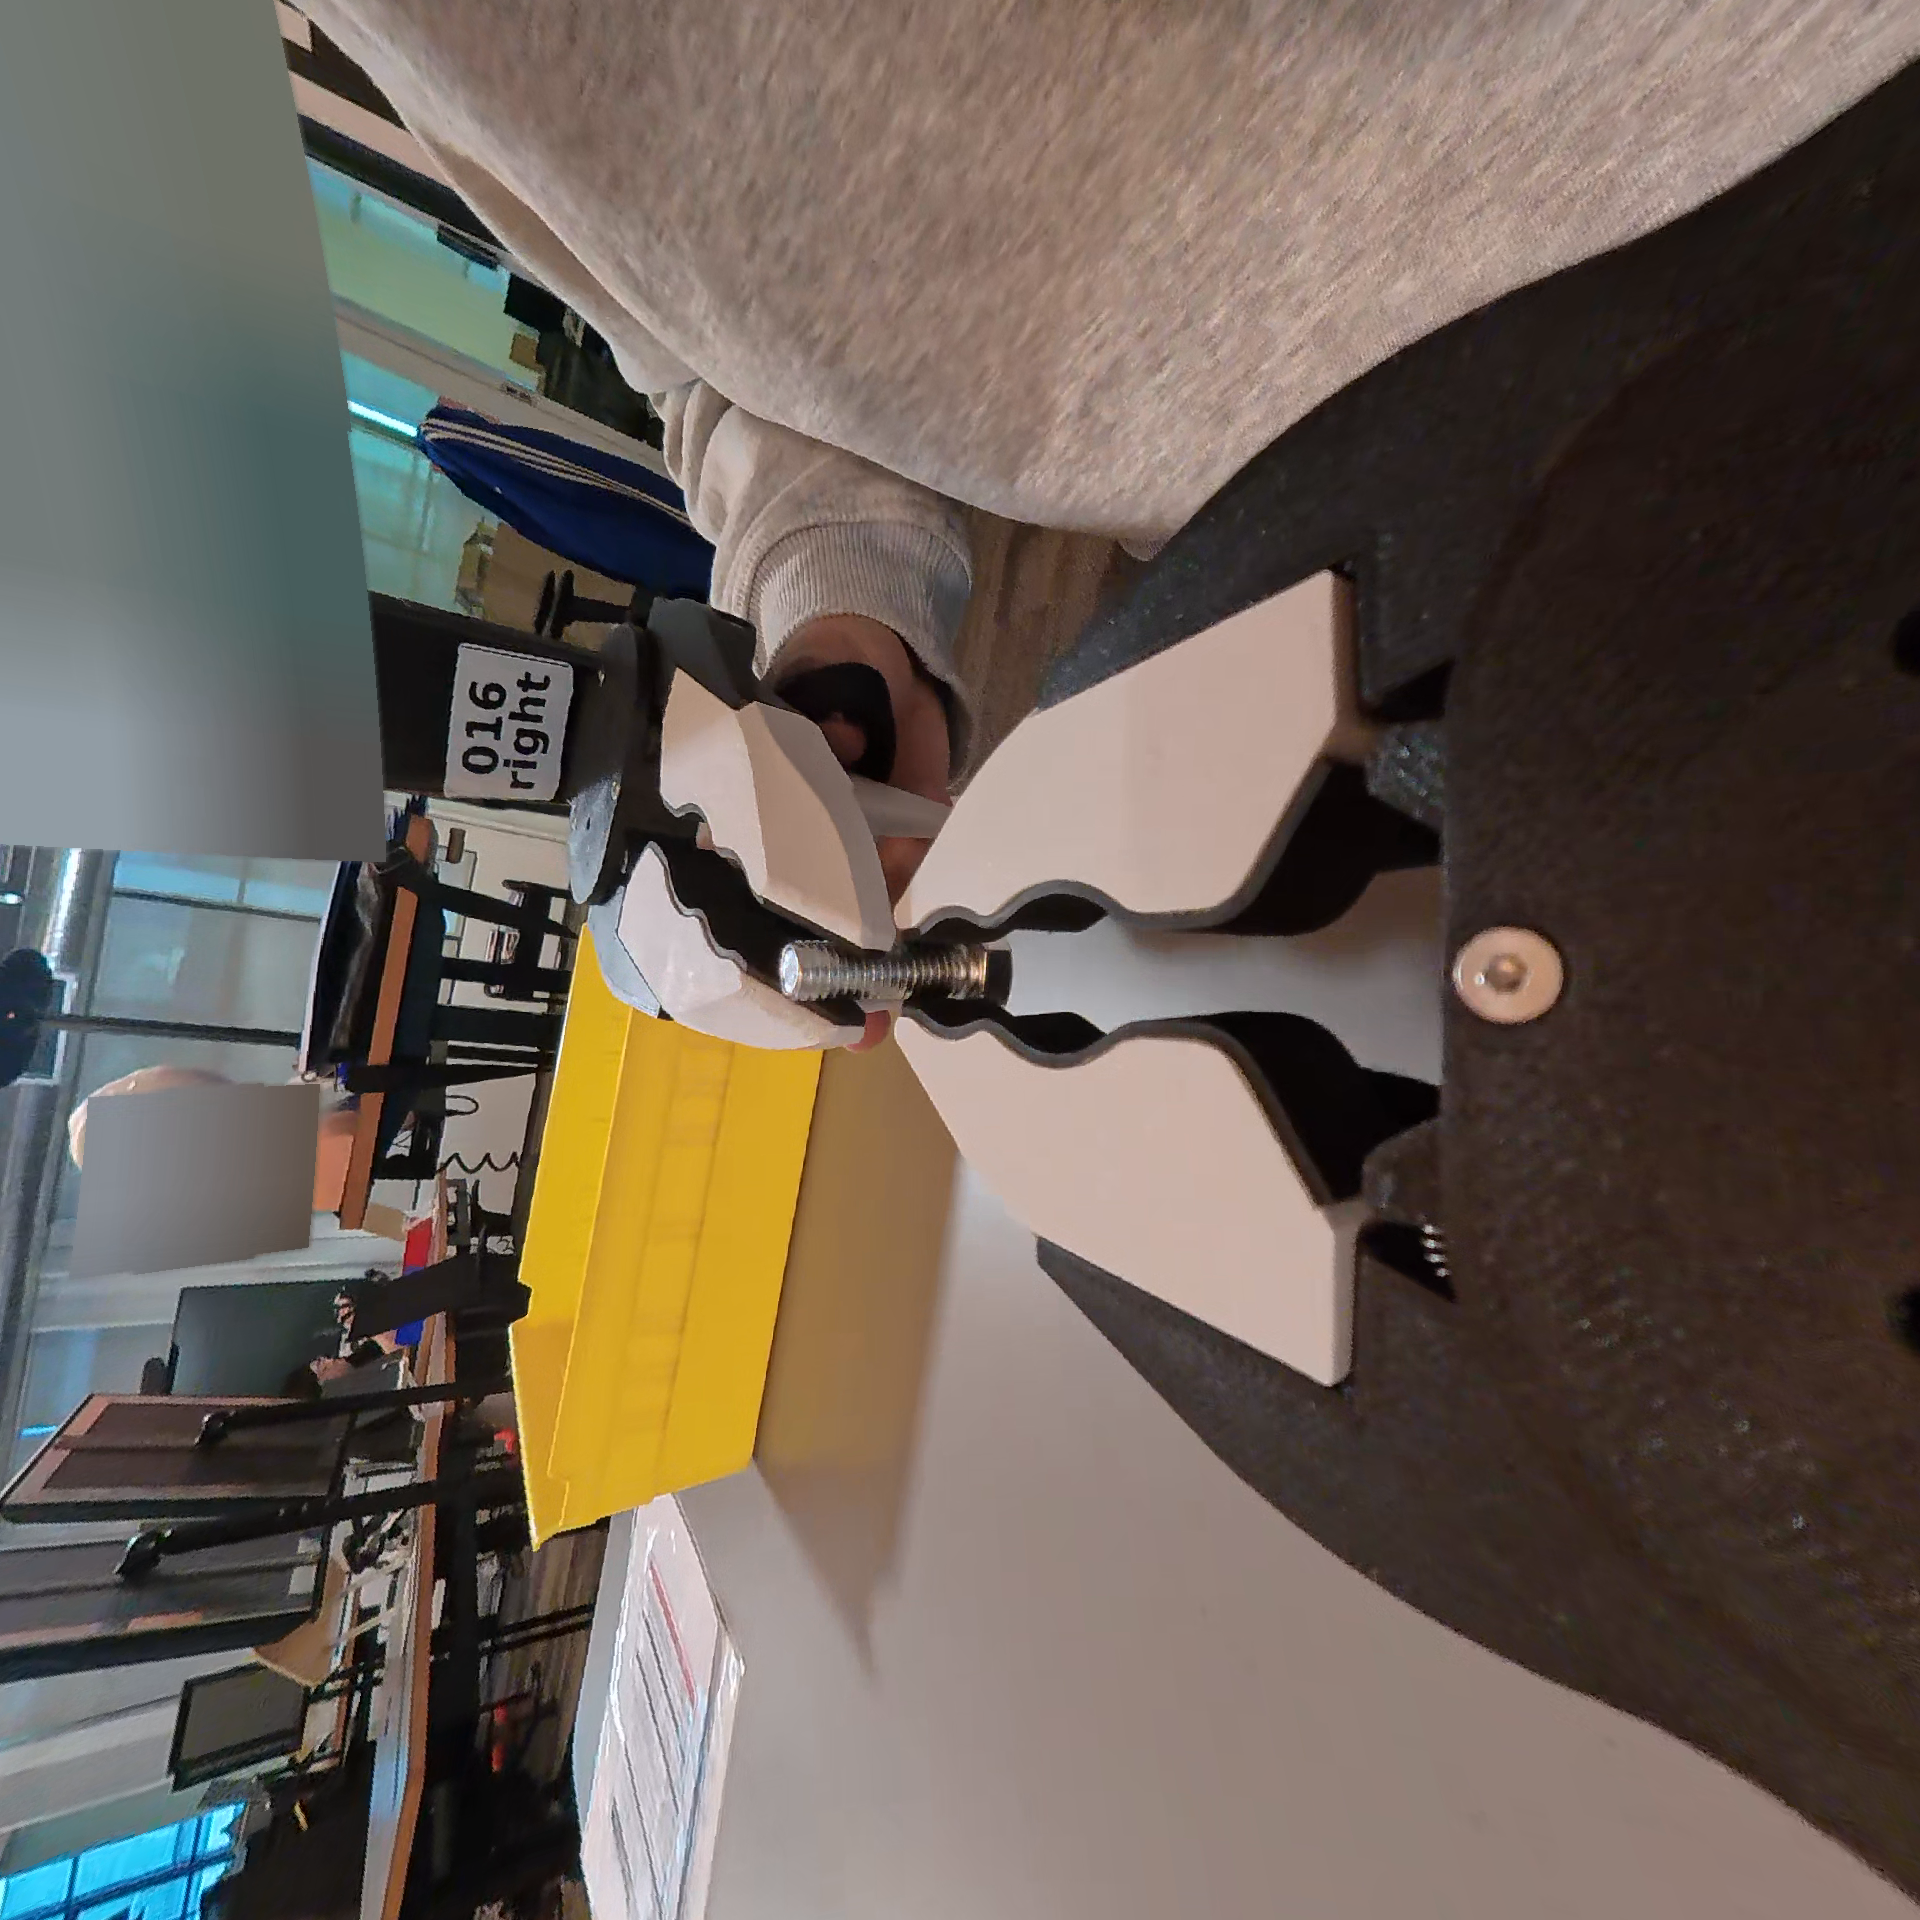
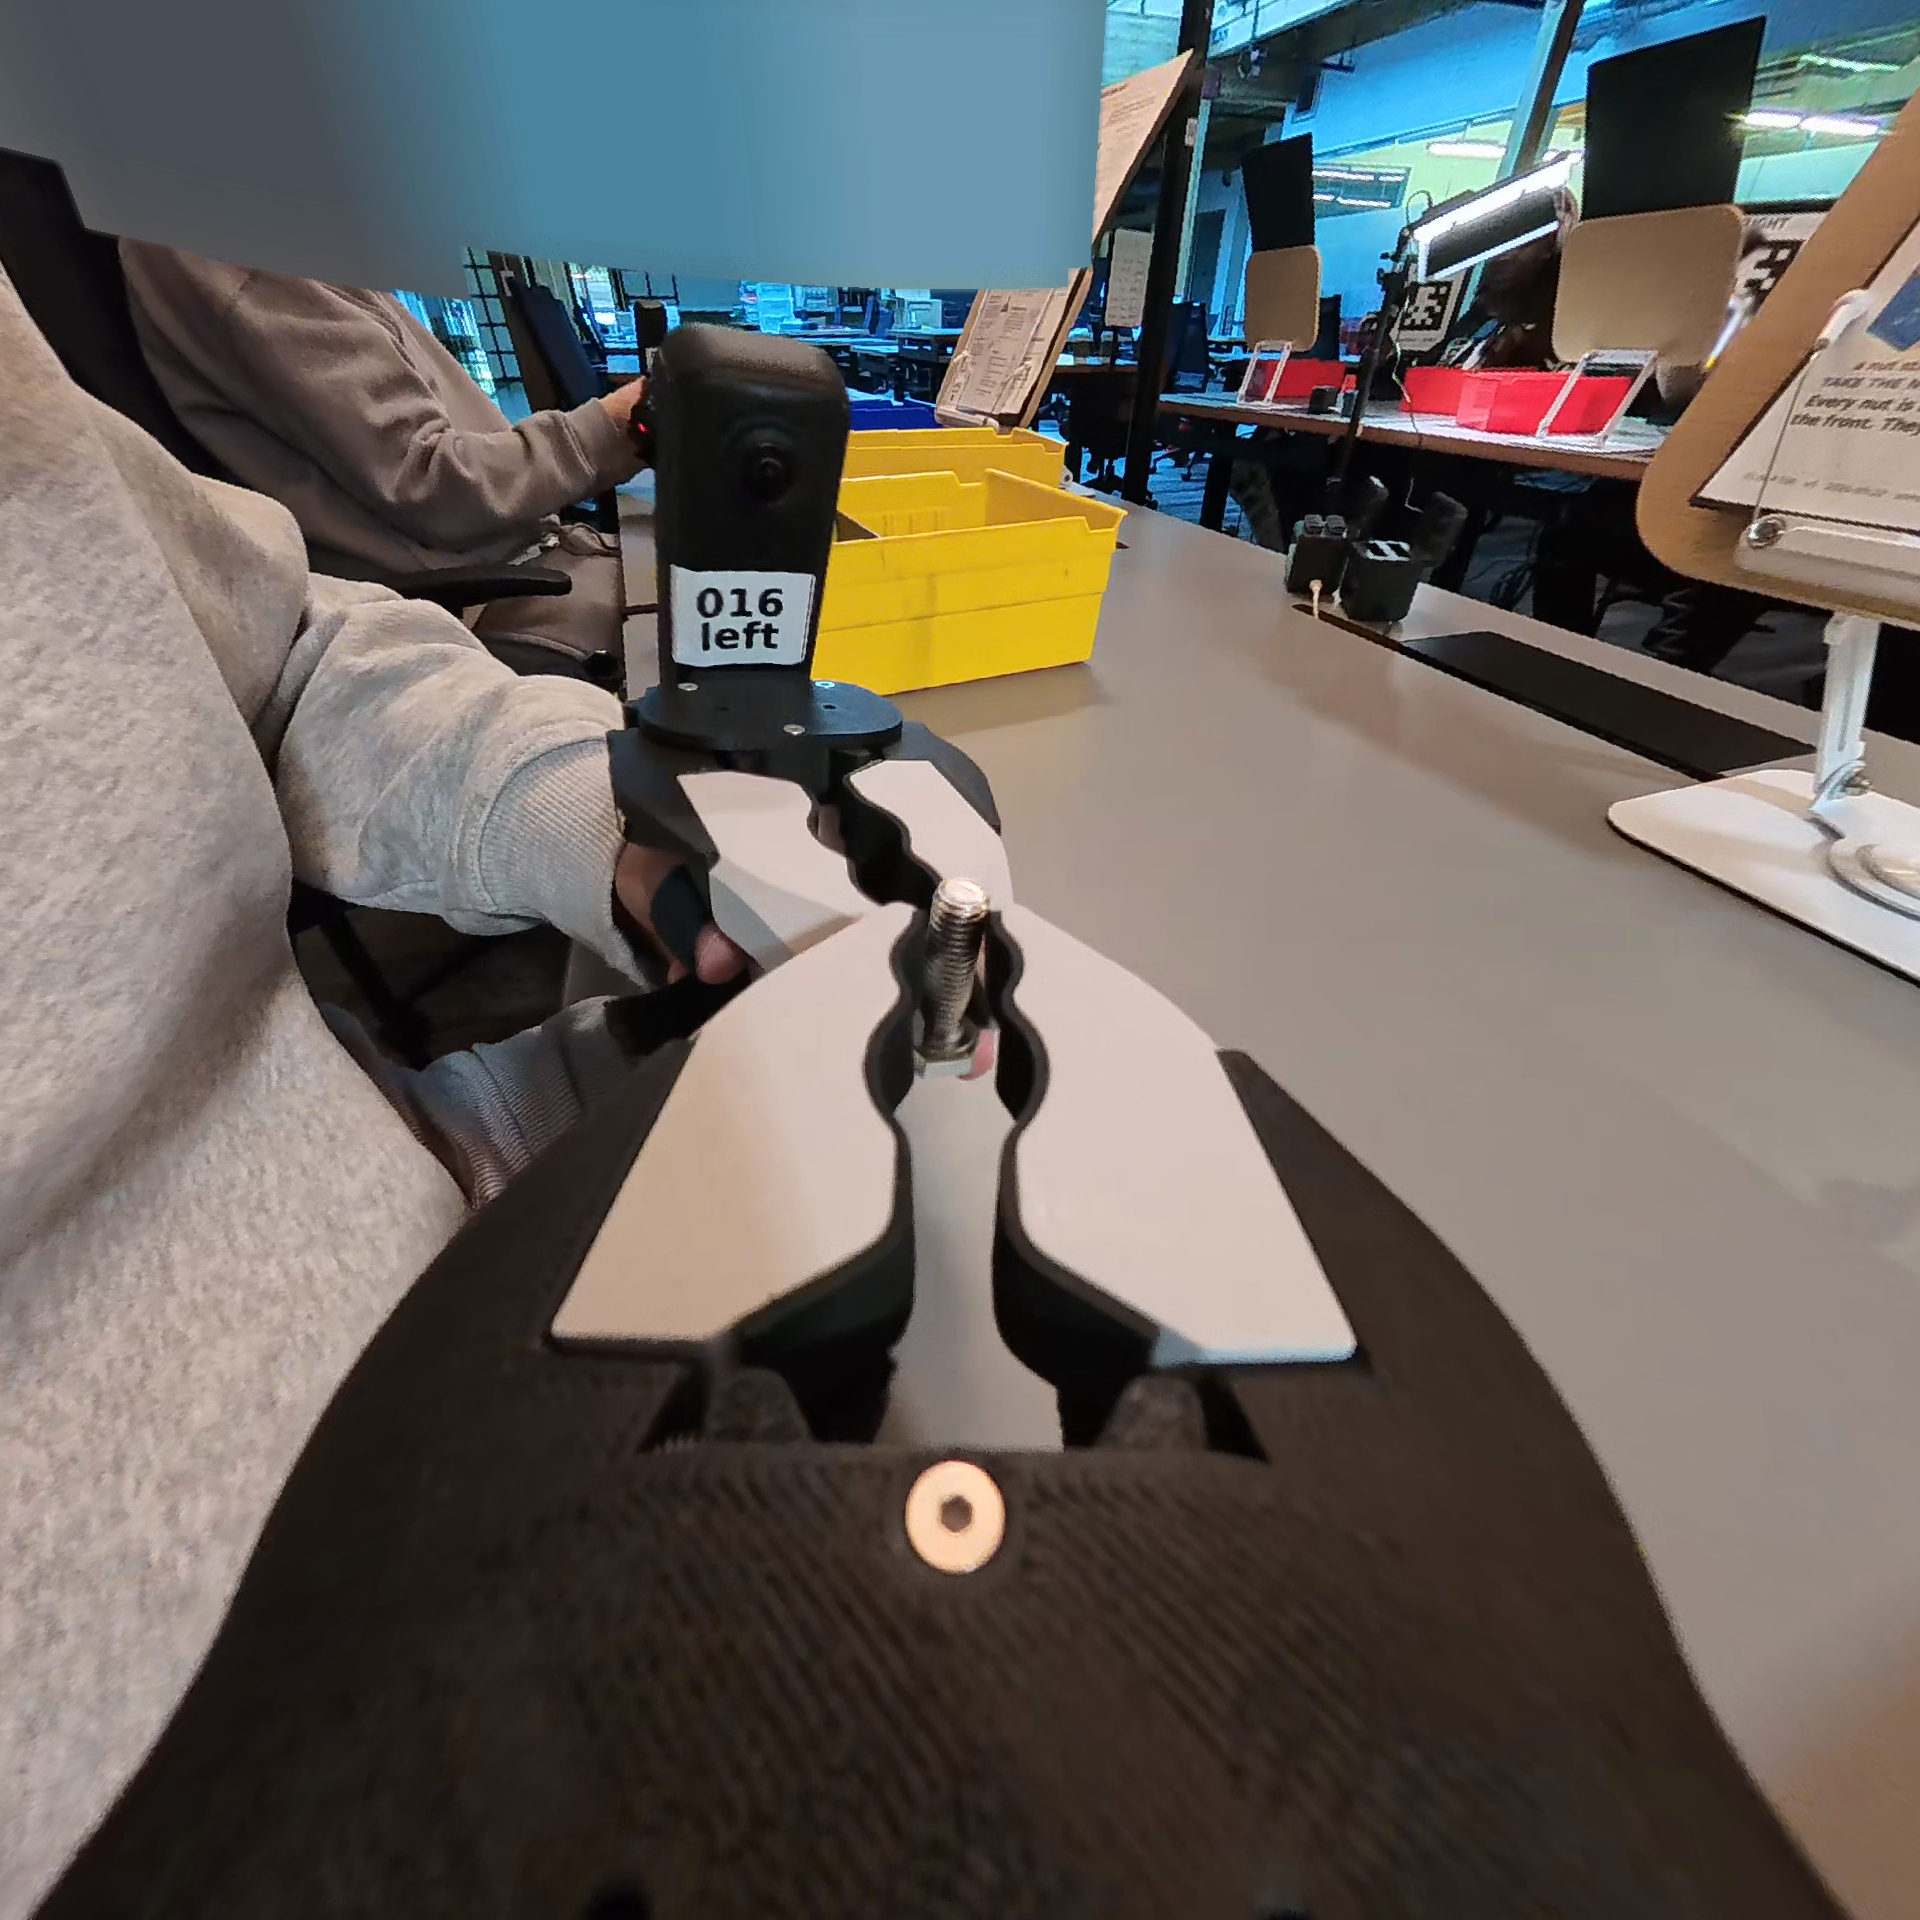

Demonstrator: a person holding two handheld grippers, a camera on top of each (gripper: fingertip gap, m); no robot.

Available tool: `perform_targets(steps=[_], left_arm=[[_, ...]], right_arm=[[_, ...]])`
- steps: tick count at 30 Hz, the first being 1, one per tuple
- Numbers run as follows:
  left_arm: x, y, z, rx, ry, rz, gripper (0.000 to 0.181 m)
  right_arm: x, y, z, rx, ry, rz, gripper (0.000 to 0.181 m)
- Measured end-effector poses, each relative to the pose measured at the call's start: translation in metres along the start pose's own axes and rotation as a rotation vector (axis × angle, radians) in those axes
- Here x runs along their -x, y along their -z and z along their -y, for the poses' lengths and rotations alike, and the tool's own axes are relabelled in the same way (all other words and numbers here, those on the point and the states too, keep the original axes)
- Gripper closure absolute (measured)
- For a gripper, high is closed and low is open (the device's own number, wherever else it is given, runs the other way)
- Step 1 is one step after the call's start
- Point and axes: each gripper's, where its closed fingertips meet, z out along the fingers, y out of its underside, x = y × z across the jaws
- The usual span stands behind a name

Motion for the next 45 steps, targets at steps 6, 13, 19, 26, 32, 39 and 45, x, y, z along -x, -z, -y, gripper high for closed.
perform_targets(steps=[6, 13, 19, 26, 32, 39, 45], left_arm=[[-0.003, -0.003, -0.004, 0.037, -0.065, 0.011, 0.146], [0.001, -0.002, -0.004, 0.044, -0.062, 0.033, 0.138], [0.001, -0.002, -0.006, 0.062, -0.063, 0.033, 0.144], [-0.001, -0.002, -0.007, 0.063, -0.069, 0.025, 0.147], [0.007, -0.002, -0.007, 0.065, -0.047, 0.075, 0.151], [0.012, -0.003, -0.008, 0.077, -0.044, 0.111, 0.152], [0.015, 0.000, -0.004, 0.041, -0.043, 0.127, 0.157]], right_arm=[[-0.004, 0.005, 0.001, 0.003, 0.001, -0.008, 0.171], [-0.003, 0.007, 0.003, -0.016, -0.029, 0.013, 0.171], [0.001, 0.007, 0.005, -0.030, -0.034, 0.032, 0.171], [0.001, 0.008, 0.007, -0.046, -0.031, 0.021, 0.171], [-0.009, 0.007, 0.005, -0.016, -0.066, -0.062, 0.171], [-0.012, 0.005, 0.008, -0.013, -0.076, -0.133, 0.171], [-0.013, 0.004, 0.006, -0.012, -0.111, -0.150, 0.171]])
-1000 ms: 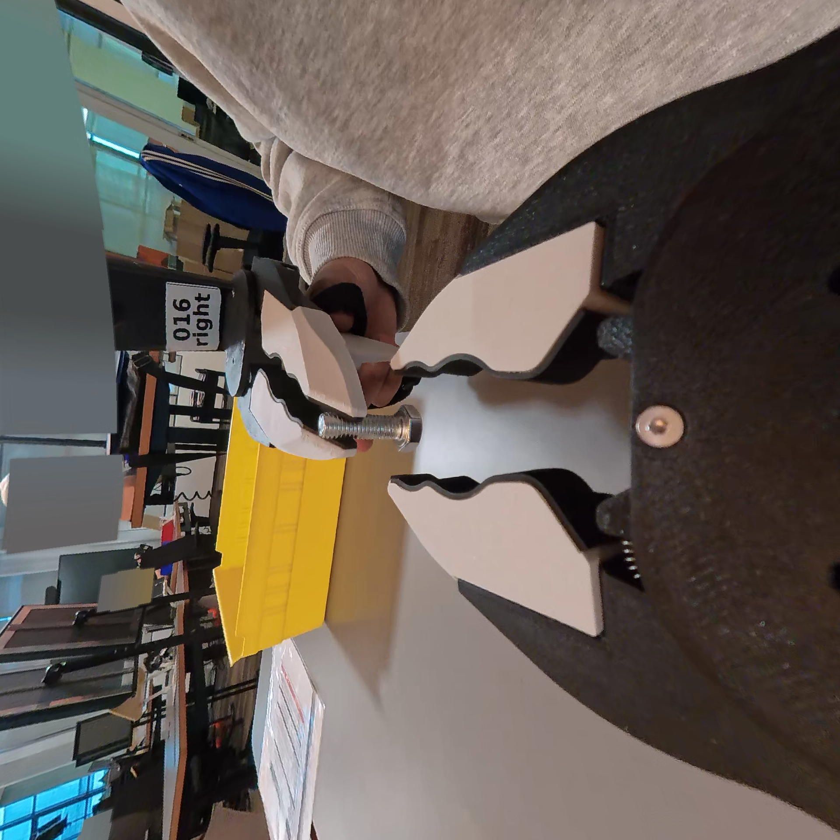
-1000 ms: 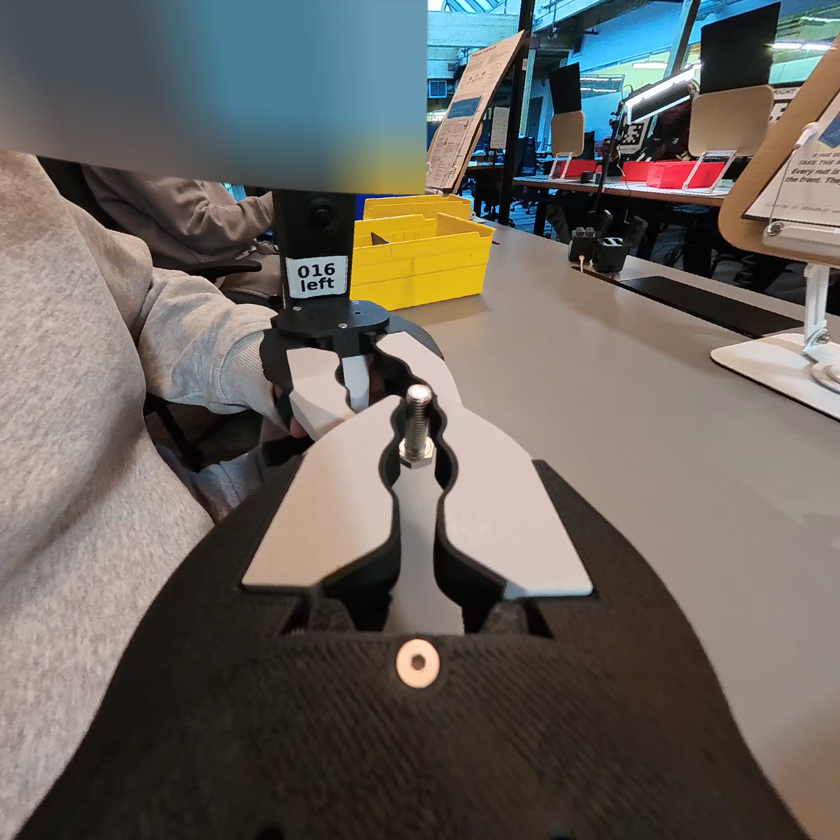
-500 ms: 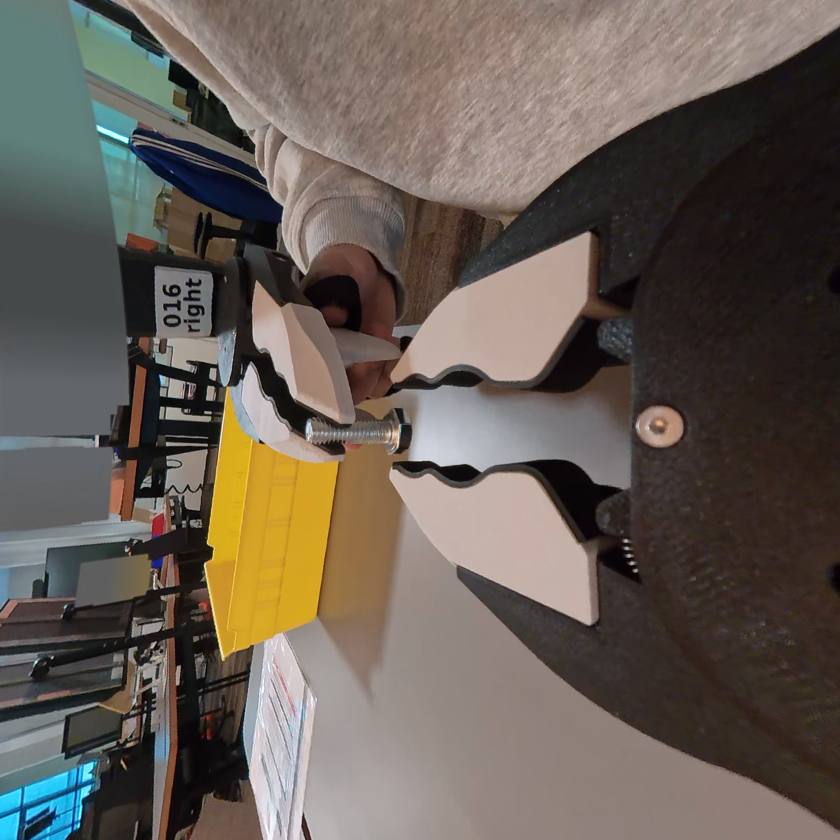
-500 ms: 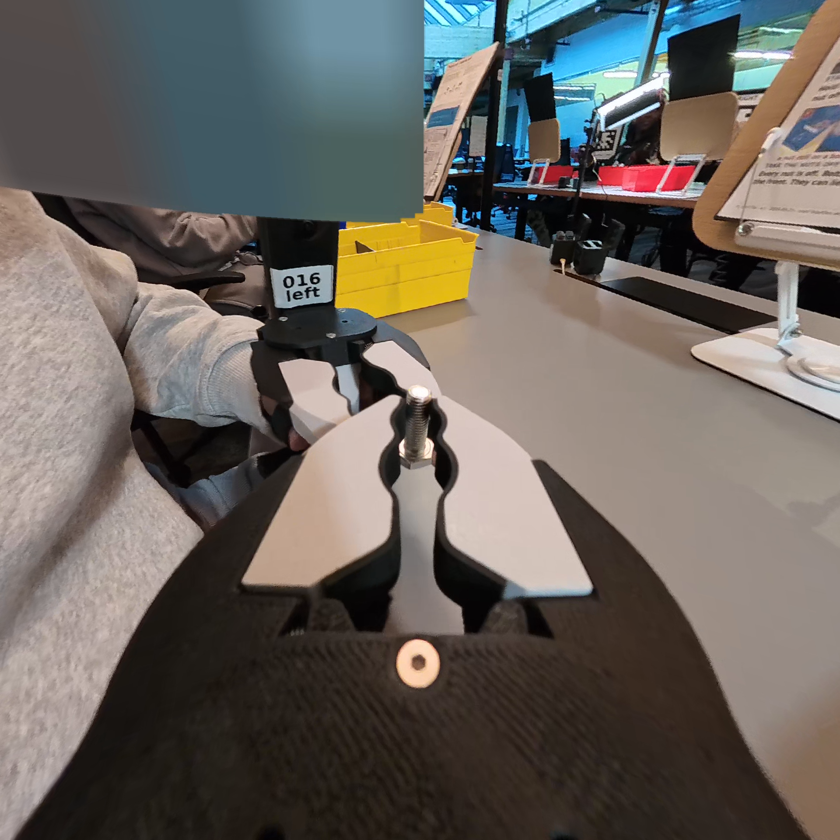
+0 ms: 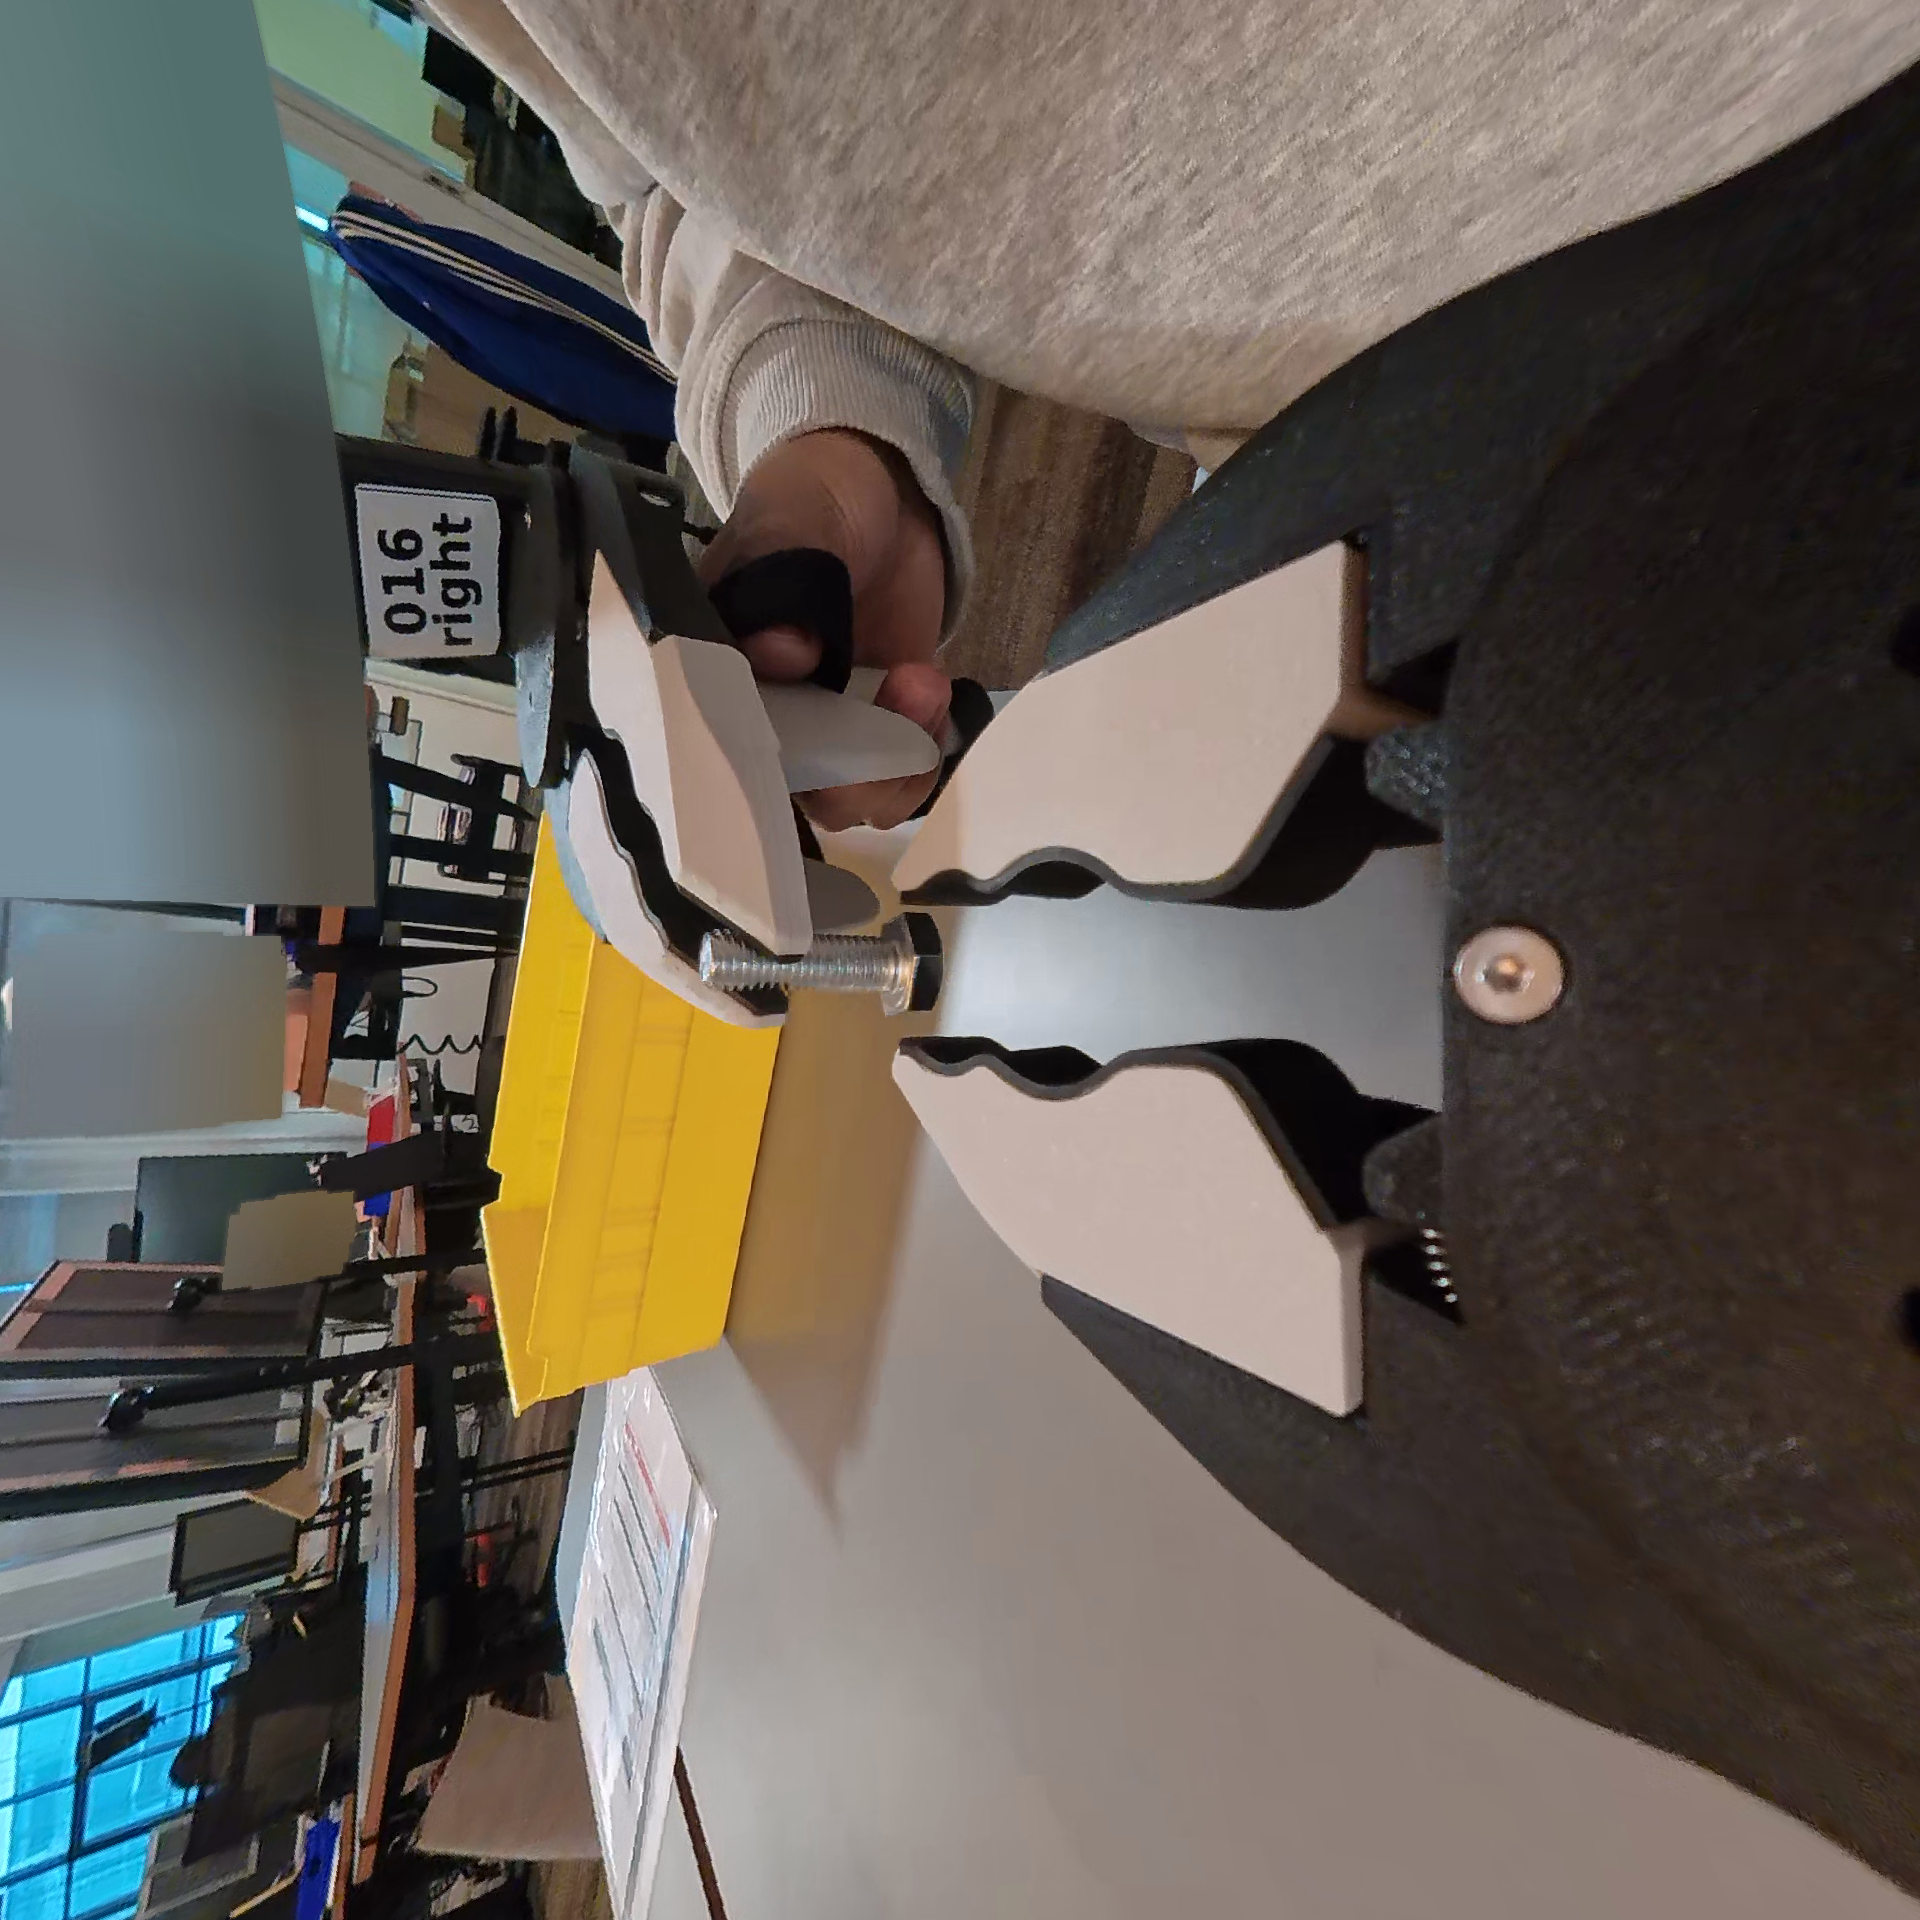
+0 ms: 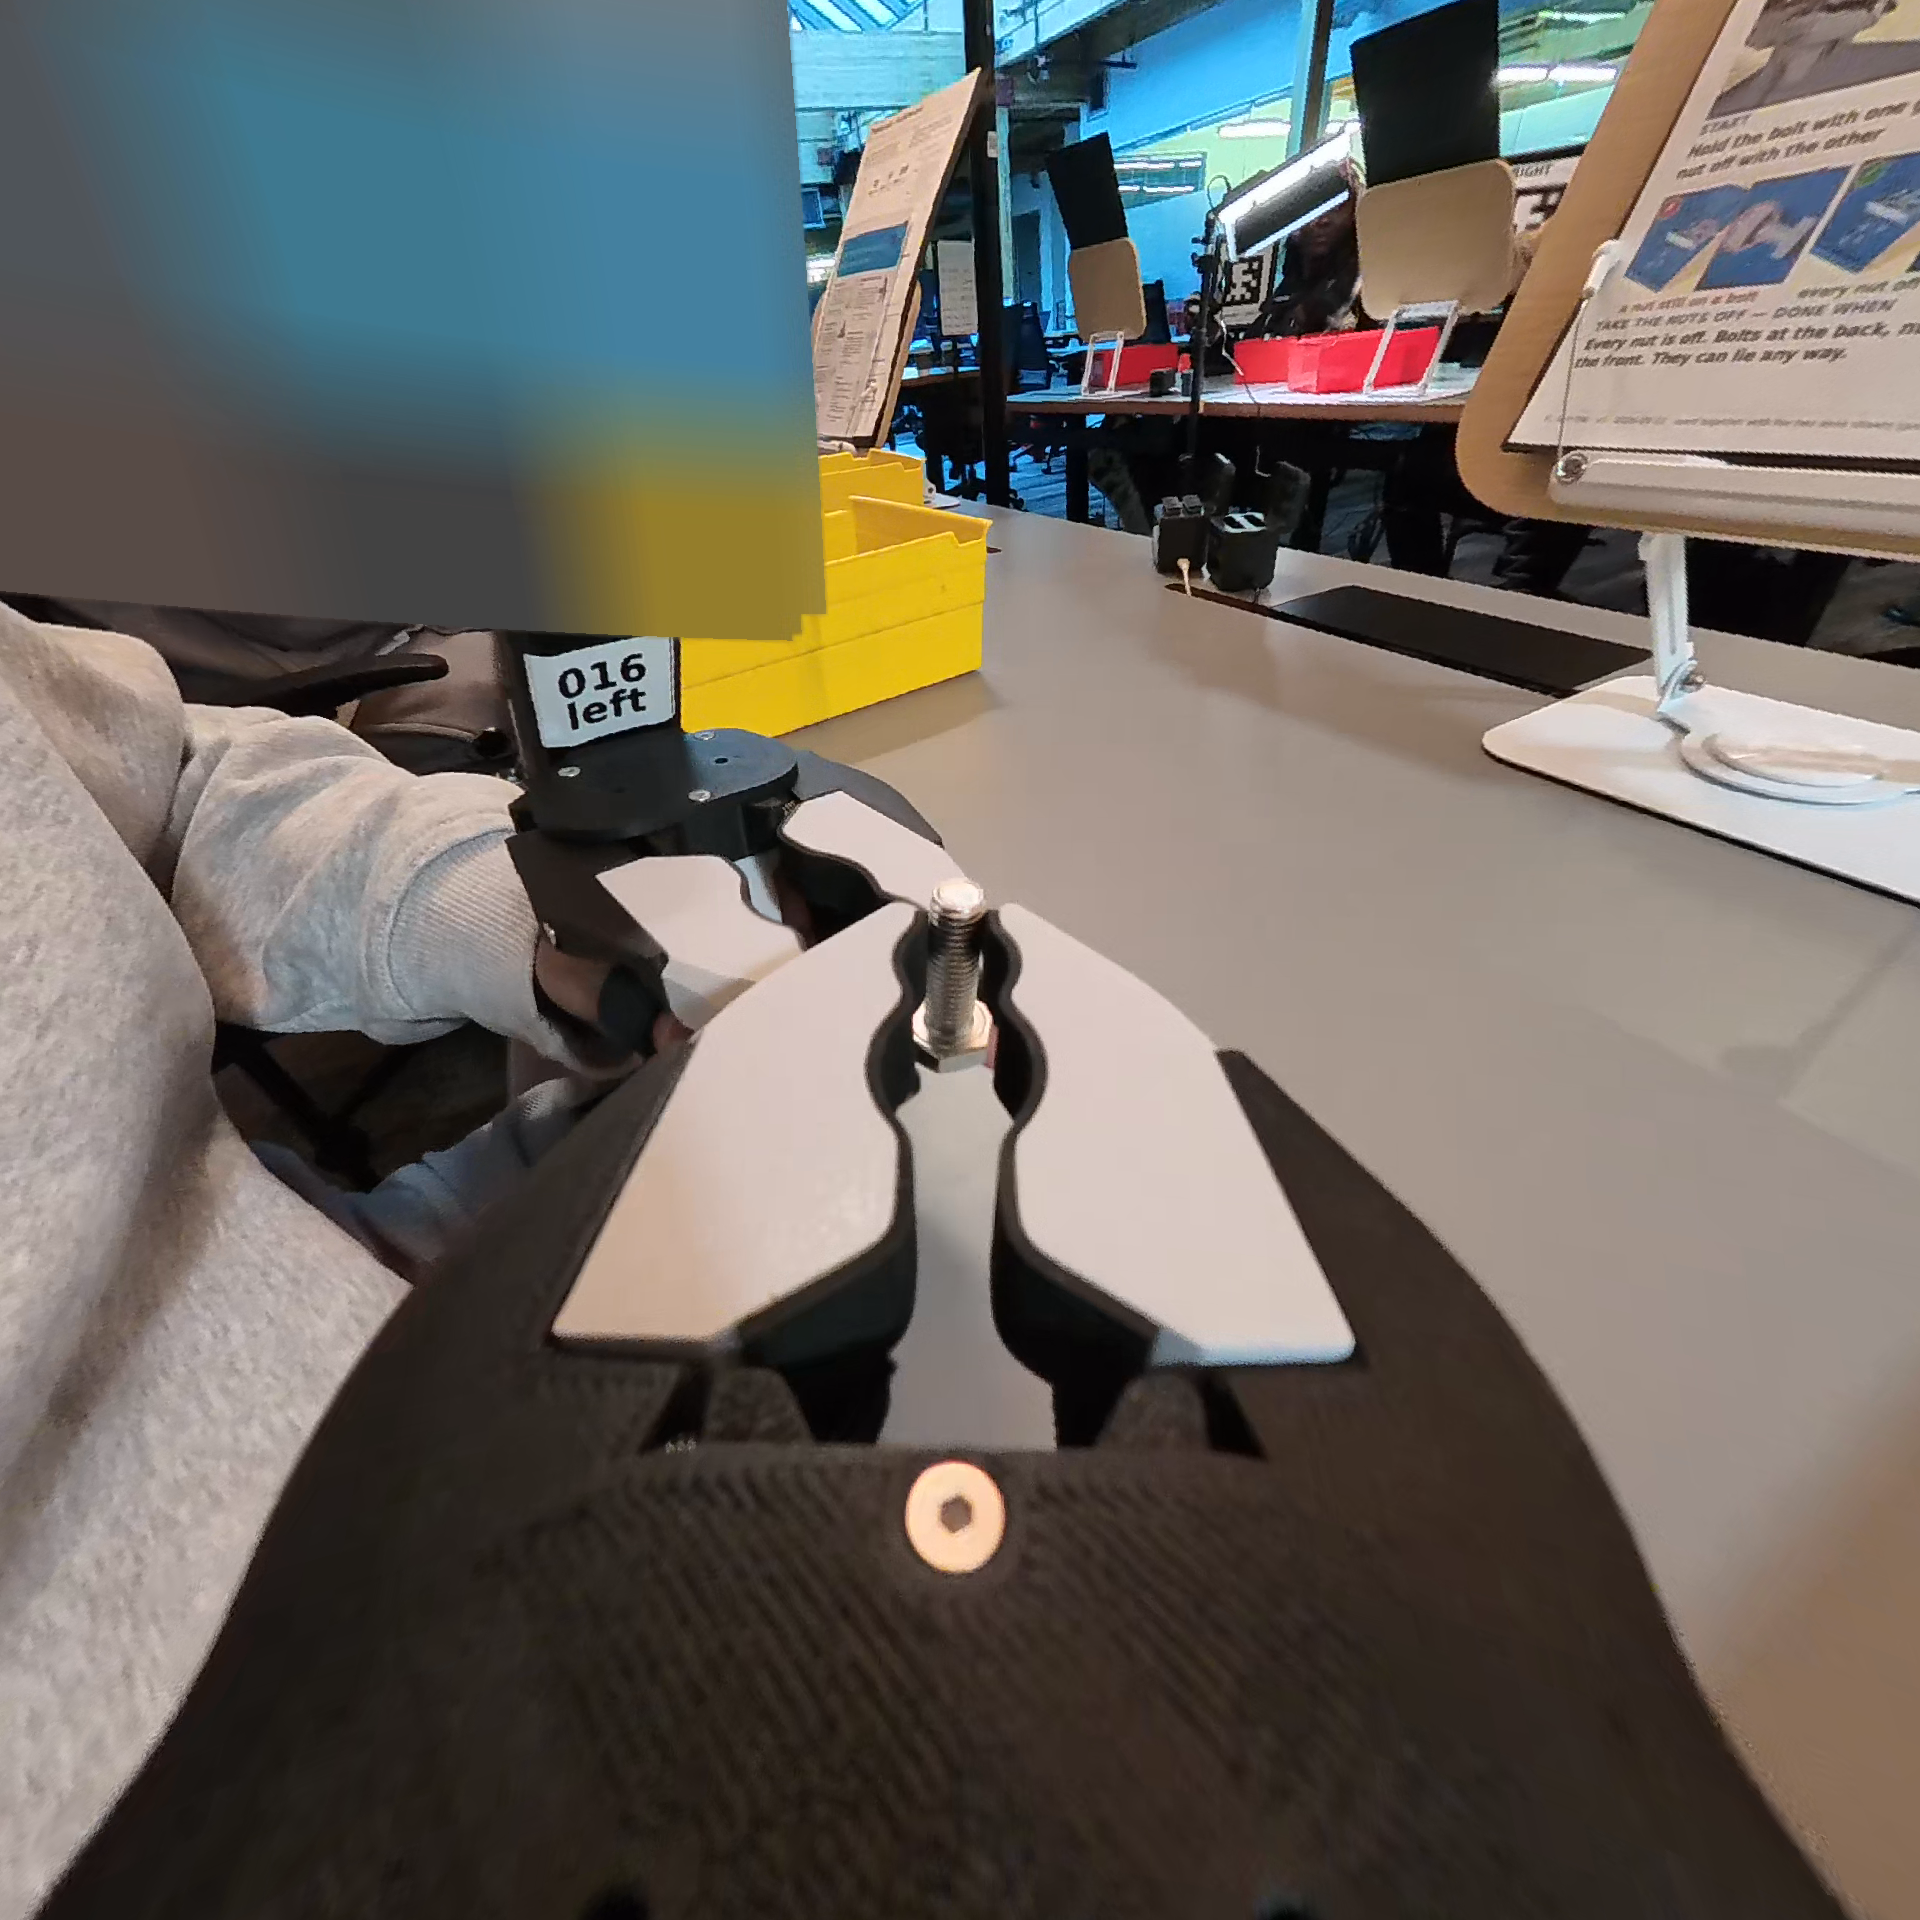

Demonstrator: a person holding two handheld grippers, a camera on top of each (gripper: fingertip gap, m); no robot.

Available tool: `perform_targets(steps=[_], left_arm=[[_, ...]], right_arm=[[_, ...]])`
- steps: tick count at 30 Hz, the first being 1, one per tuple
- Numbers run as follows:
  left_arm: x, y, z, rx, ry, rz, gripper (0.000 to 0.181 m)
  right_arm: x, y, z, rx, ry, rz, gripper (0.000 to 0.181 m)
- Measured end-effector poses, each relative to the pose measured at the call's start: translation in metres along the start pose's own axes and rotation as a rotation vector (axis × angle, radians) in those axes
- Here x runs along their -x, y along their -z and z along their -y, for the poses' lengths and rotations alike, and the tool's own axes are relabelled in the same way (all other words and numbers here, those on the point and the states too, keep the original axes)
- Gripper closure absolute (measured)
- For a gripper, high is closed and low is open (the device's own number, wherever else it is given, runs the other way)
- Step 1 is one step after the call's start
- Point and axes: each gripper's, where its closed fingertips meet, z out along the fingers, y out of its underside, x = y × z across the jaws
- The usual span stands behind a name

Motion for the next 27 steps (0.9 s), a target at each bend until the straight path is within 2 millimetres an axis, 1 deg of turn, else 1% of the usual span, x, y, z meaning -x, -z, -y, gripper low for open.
perform_targets(steps=[6, 22, 25, 27], left_arm=[[-0.0001, 0.0000, 0.0000, -0.003, -0.013, 0.007, 0.158], [-0.0021, 0.0006, -0.0003, -0.005, -0.038, 0.009, 0.162], [-0.0034, 0.0011, -0.0001, -0.008, -0.040, -0.002, 0.162], [-0.0048, 0.0016, 0.0005, -0.013, -0.042, -0.013, 0.162]], right_arm=[[0.0003, -0.0004, -0.0007, -0.001, -0.046, 0.010, 0.171], [0.0025, -0.0020, -0.0006, -0.001, -0.064, 0.036, 0.171], [0.0032, -0.0024, 0.0009, -0.012, -0.053, 0.046, 0.159], [0.0040, -0.0018, 0.0022, -0.015, -0.041, 0.053, 0.155]])
